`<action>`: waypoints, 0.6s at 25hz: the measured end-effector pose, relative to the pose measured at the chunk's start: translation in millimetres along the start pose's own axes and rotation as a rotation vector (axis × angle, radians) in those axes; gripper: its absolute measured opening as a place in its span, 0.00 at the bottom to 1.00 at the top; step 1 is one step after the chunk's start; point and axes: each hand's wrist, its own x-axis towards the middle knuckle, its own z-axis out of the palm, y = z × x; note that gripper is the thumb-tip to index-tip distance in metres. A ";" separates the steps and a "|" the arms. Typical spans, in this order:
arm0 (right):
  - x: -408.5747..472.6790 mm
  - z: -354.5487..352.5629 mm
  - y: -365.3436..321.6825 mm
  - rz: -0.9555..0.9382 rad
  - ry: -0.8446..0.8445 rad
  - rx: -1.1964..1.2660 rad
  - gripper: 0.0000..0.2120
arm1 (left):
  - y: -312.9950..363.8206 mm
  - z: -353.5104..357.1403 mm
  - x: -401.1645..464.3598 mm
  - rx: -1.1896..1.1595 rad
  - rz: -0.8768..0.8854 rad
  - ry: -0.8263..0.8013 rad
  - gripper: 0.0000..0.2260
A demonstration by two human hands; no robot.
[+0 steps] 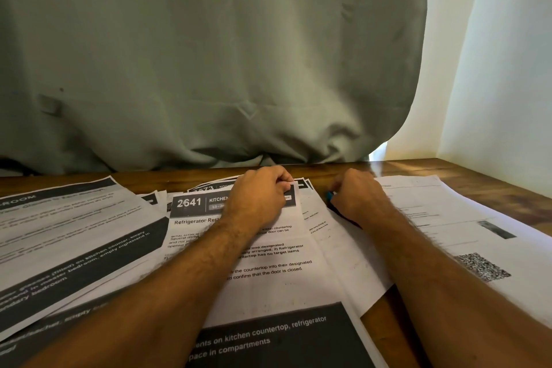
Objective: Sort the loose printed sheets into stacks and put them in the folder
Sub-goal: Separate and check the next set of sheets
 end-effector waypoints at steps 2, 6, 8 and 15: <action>2.0 -0.4 -0.7 0.019 -0.021 0.017 0.15 | 0.7 3.3 -2.0 0.051 0.015 -0.005 0.05; 4.8 0.0 1.6 0.105 -0.051 0.045 0.26 | 0.7 6.1 -3.1 0.056 0.011 -0.002 0.05; 5.8 0.2 2.9 0.121 -0.052 0.049 0.28 | 0.6 6.4 -2.7 0.056 0.005 -0.002 0.05; 6.7 2.3 6.5 0.131 -0.018 0.077 0.22 | -2.9 7.8 -1.3 0.010 -0.024 0.007 0.08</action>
